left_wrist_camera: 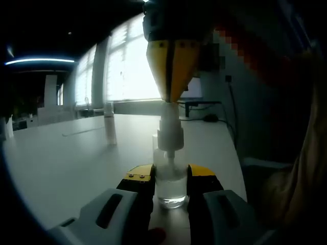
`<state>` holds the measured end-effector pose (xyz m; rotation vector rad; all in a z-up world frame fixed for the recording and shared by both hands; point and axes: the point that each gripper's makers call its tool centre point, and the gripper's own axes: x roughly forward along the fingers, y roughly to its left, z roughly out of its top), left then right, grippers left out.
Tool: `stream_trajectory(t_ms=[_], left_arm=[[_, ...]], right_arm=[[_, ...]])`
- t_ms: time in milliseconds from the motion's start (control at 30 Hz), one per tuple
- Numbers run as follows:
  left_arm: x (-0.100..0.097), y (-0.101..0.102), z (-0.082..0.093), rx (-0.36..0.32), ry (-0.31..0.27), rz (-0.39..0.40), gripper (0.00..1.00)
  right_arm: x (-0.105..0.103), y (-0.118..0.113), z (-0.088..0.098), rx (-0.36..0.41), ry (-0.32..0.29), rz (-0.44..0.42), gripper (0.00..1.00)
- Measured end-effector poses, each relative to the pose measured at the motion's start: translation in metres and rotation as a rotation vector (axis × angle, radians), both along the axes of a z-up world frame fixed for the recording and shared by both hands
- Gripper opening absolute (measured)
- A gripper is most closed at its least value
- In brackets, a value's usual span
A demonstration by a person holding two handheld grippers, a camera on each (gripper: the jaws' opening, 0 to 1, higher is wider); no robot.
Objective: Clamp pump bottle remove cover press pump head put on cover
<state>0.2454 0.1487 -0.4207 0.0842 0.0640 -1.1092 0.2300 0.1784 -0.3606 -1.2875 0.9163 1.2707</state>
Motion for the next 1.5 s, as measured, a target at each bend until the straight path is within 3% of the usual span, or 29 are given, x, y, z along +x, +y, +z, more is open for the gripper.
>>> stream_trajectory(t_ms=[900,1500], left_arm=[[0.0002,0.0005,-0.0001,0.000,0.001,0.000,0.15],[0.0004,0.0014,-0.0009,0.001,0.001,0.001,0.15]], right_arm=[[-0.0014,-0.0002,-0.0009,-0.010,0.004,-0.010,0.00],[-0.0025,0.0008,-0.0071,-0.058,0.011,-0.012,0.00]])
